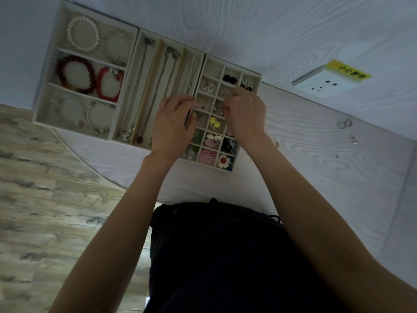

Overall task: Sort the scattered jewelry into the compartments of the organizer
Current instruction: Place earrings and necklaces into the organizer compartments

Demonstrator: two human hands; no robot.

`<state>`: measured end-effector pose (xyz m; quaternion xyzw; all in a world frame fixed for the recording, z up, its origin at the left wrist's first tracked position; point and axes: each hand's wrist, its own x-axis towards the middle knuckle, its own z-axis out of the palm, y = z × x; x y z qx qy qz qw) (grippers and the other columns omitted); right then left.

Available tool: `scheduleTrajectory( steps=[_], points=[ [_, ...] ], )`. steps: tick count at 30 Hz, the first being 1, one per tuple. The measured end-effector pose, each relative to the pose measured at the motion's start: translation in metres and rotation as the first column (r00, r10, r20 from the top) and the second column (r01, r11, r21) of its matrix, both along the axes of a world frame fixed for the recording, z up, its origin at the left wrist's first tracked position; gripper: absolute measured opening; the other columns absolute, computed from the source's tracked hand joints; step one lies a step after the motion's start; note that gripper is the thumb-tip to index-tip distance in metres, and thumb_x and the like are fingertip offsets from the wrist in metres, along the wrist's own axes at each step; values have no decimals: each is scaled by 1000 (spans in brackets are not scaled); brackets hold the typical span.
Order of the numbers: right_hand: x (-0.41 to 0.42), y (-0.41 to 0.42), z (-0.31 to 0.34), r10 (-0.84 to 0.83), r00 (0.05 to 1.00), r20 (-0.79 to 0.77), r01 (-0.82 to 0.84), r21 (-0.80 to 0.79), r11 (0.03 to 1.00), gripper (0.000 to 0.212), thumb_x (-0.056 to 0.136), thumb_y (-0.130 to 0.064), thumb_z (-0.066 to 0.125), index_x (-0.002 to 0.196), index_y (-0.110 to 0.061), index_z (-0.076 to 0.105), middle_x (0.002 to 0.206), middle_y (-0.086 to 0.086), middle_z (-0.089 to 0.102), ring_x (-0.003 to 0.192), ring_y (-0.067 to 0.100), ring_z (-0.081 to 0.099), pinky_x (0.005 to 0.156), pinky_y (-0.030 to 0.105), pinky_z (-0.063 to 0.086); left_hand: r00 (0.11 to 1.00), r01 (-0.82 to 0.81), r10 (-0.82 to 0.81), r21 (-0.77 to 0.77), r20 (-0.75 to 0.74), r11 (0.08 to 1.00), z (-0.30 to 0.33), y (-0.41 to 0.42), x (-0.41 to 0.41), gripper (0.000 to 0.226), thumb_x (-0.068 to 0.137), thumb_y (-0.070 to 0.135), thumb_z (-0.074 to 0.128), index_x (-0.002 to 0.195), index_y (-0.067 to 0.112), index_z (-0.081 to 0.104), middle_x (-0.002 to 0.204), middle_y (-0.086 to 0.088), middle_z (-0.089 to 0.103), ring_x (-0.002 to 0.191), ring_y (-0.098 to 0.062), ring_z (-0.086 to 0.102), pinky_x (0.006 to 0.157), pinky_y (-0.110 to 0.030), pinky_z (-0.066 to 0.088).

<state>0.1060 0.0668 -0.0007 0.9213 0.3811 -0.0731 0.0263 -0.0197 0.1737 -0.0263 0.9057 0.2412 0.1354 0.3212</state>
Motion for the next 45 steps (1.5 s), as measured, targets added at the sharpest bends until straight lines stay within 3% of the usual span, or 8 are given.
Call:
scheduleTrajectory(
  steps=[8,14,17,21,27,34,39,45],
  points=[
    [-2,0,-4,-28,999,33,28,11,1000,19,50,-6,85,55,-16,70,64,0,64,49,16,57,50,15,25,1000,-5,5,15,8,1000,-1,1,1,24,87,13,54,107,11,67,111,-6,63,104,-23,48,87,-21,37],
    [-1,-4,-2,-88,995,-49,90,43,995,14,87,-17,61,93,-17,74,101,0,65,77,20,63,58,23,31,1000,10,-10,21,-7,1000,0,1,0,24,87,16,54,108,13,66,111,-5,62,104,-22,48,87,-19,34],
    [1,-17,13,-189,964,-190,228,213,950,19,92,-26,56,100,-21,72,101,-3,61,78,14,57,63,23,33,999,30,-28,47,-42,998,2,0,0,26,87,21,57,110,14,65,112,-5,62,105,-22,48,88,-22,34],
    [9,-67,27,-292,939,-179,342,466,816,13,87,-23,62,94,-18,72,89,-2,61,69,7,52,63,20,35,996,57,-56,18,-75,998,4,-2,-1,28,87,16,60,115,13,62,117,-6,59,108,-23,49,89,-21,33],
    [0,-150,3,-491,823,-286,528,67,846,41,89,-33,59,126,-18,52,124,14,47,109,31,51,88,39,43,994,37,-43,-63,-96,997,12,-5,-1,38,87,-1,54,124,11,58,124,-9,54,113,-22,52,95,-21,36],
    [-17,-130,-19,-497,771,-399,614,257,746,17,89,-15,58,105,-10,61,104,10,55,78,18,53,74,28,42,984,16,-27,-64,-177,998,11,-3,1,40,91,4,53,130,11,54,130,-9,49,111,-23,53,100,-30,40],
    [-18,-133,-19,-417,813,-406,547,286,787,21,88,-16,60,109,-12,62,103,7,60,87,20,57,78,30,44,976,45,-51,-35,-210,998,14,1,4,39,89,3,54,127,9,57,127,-12,49,103,-24,56,100,-31,43],
    [-14,-142,-26,-380,818,-433,546,372,751,16,80,-12,70,96,-12,68,95,5,61,76,12,55,75,27,48,963,71,-77,-31,-259,997,21,5,9,38,88,5,57,126,9,59,125,-13,50,106,-25,55,100,-32,41]
  ],
)
